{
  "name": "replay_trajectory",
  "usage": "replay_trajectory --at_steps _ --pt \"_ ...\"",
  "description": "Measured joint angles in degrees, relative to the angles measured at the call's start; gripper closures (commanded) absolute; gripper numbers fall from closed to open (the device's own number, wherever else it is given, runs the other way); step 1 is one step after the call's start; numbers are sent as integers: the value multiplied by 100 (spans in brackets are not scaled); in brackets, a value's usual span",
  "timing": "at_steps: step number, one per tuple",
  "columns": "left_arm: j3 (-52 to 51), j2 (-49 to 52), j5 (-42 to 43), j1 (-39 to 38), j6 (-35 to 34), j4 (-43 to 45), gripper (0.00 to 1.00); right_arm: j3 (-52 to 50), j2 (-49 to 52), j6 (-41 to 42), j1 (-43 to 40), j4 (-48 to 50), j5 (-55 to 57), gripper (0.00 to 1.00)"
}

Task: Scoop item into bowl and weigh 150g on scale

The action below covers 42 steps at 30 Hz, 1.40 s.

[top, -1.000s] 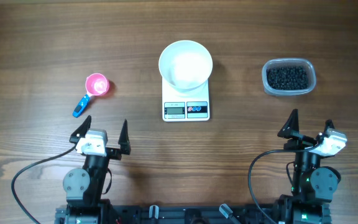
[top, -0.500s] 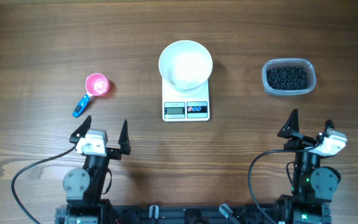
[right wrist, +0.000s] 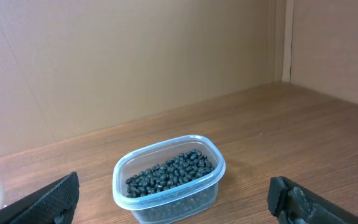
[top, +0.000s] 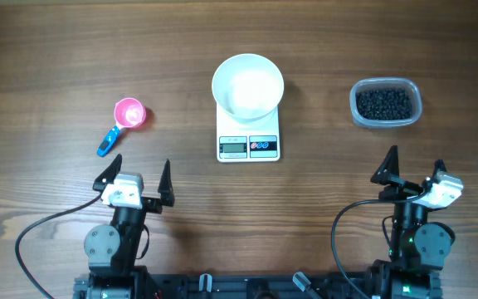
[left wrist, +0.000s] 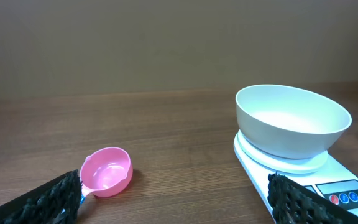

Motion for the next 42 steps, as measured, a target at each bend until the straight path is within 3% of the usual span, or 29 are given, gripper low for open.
replay_trajectory --at_steps 26,33,42 --pt "0 0 2 0 -2 4 0 0 0 -2 0 0 0 0" --pt "2 2 138 0 -372 551 0 0 0 0 0 0 0 0" --pt "1357 1040 415 0 -538 -125 0 0 0 0 0 -2 0 0"
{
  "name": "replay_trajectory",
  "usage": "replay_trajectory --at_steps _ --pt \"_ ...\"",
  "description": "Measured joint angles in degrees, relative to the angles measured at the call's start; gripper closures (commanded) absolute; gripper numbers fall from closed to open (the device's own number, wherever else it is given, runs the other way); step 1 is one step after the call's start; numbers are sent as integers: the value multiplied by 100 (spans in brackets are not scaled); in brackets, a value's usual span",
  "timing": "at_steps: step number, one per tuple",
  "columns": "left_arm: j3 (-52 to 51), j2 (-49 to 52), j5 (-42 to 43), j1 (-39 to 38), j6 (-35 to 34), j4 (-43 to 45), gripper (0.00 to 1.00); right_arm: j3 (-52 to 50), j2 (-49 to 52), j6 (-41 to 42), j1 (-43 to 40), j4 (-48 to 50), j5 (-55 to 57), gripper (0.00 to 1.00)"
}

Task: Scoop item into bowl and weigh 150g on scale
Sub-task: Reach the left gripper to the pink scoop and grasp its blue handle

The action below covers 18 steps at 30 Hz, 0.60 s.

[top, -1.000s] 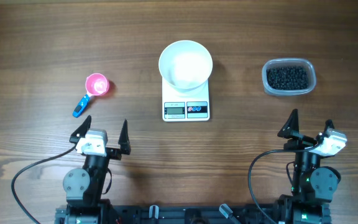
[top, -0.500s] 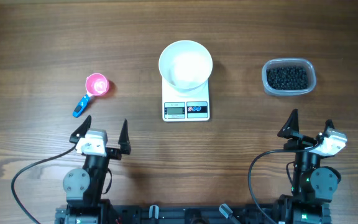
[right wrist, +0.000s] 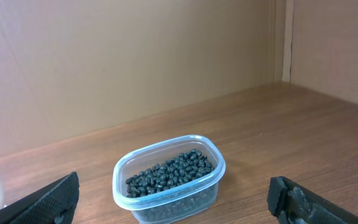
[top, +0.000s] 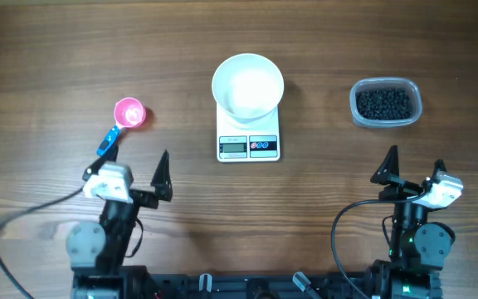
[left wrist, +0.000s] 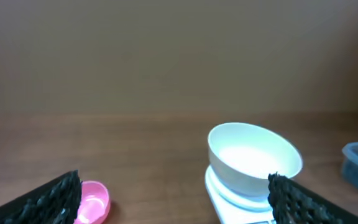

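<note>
A pink scoop [top: 129, 112] with a blue handle lies at the left of the table. It also shows low in the left wrist view, scoop [left wrist: 92, 200]. A white bowl [top: 247, 85] stands on the white scale [top: 248, 146]. A clear container of black beans [top: 385, 103] sits at the right and fills the right wrist view, container [right wrist: 168, 174]. My left gripper [top: 137, 164] is open just in front of the scoop's handle, holding nothing. My right gripper [top: 414, 166] is open in front of the bean container, well short of it.
Brown cardboard walls [right wrist: 135, 56] stand behind the wooden table [top: 48, 58]. Cables run from both arm bases along the table's front edge. In the left wrist view the bean container shows at the far right, beyond the bowl [left wrist: 253, 155].
My left gripper has moved a little forward and to the left, closer to the scoop's handle, and its view is now blurred. It is still open. The right arm has not moved.
</note>
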Motion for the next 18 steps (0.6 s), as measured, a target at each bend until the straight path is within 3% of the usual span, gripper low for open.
replay_trajectory --at_steps 5,12,18 --pt "1191 1239 328 0 -28 -570 0 0 0 -2 0 2 0 0" --pt "3633 3340 494 4 -61 -2422 0 0 0 0 0 2 0 0" --pt "4929 5029 481 385 -61 -3464 0 0 0 -2 0 2 0 0"
